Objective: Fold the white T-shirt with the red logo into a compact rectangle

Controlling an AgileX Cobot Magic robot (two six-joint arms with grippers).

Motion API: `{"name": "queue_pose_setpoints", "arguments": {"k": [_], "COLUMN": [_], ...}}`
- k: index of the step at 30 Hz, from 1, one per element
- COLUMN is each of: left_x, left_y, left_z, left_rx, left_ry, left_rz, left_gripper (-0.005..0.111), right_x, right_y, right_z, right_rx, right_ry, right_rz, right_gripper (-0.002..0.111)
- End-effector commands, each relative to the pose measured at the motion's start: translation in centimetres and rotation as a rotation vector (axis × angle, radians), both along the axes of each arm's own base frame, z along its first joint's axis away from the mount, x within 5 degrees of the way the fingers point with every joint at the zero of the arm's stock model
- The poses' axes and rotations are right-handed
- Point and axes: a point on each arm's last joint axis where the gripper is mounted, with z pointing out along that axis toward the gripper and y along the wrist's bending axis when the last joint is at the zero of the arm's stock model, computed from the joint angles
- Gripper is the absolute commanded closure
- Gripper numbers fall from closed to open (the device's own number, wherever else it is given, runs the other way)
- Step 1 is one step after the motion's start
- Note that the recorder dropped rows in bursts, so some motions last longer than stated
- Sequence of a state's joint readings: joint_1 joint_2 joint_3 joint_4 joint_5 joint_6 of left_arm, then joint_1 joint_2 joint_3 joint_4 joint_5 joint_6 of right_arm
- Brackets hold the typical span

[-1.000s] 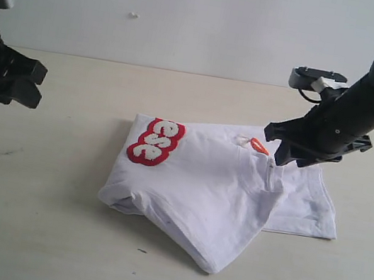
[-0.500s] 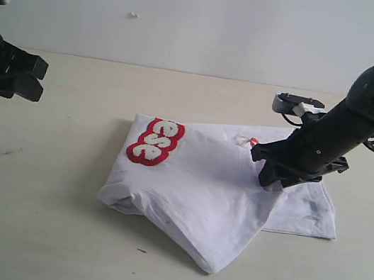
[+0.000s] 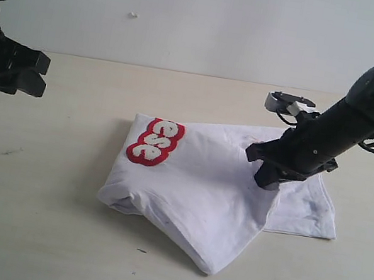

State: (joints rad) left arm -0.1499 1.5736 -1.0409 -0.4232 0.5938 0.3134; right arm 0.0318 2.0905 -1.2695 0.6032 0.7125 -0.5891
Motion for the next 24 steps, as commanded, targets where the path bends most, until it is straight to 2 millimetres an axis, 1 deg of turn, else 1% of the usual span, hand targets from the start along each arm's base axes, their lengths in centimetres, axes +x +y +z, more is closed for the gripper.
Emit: {"name": "queue_pose_setpoints", "arguments": {"k": [1,3,4,9,13,14,16,18,20,21,24], "left_x": [-0.1,-0.1,-0.1,-0.1,-0.1,-0.1,-0.1,0.0,0.0,0.0,0.0], "left_y": [0.0,-0.1,-0.1,-0.1,-0.1,-0.1,-0.1,-0.1,-0.1,-0.1,-0.1], "left_z": [0.3,0.4,0.4,0.4,0.4,0.4,0.4,0.4,0.5,0.5,0.4], "left_rx": [-0.019,-0.025,-0.026,-0.031,-0.03,-0.03,-0.029,-0.029,-0.029,-0.029,-0.029], "left_ry": [-0.012,-0.014,-0.015,-0.014,-0.021,-0.023,-0.025,-0.027,-0.032,-0.032,-0.029], "left_rz": [0.01,0.006,0.003,0.005,0.008,0.009,0.008,0.009,0.011,0.011,0.01], "left_gripper": [0.061,0.061,0.061,0.061,0.061,0.061,0.061,0.061,0.061,0.061,0.061], "right_x": [-0.1,0.2,0.4,1.6,2.0,2.1,2.0,1.9,1.9,2.0,2.3], "right_y": [0.1,0.1,0.1,0.1,-1.1,-1.7,-2.7,-3.7,-4.5,-4.7,-5.8], "right_z": [0.1,0.9,1.6,6.6,10.9,12.0,13.4,14.1,14.0,13.9,12.4], "right_rx": [0.008,0.003,0.003,-0.005,-0.155,-0.228,-0.326,-0.441,-0.526,-0.554,-0.662], "right_ry": [0.001,-0.018,-0.029,-0.148,-0.247,-0.266,-0.283,-0.281,-0.269,-0.264,-0.21], "right_rz": [0.044,0.057,0.067,0.105,0.1,0.081,0.044,0.024,0.017,0.008,-0.018], "right_gripper": [0.108,0.108,0.108,0.108,0.108,0.108,0.108,0.108,0.108,0.108,0.108]}}
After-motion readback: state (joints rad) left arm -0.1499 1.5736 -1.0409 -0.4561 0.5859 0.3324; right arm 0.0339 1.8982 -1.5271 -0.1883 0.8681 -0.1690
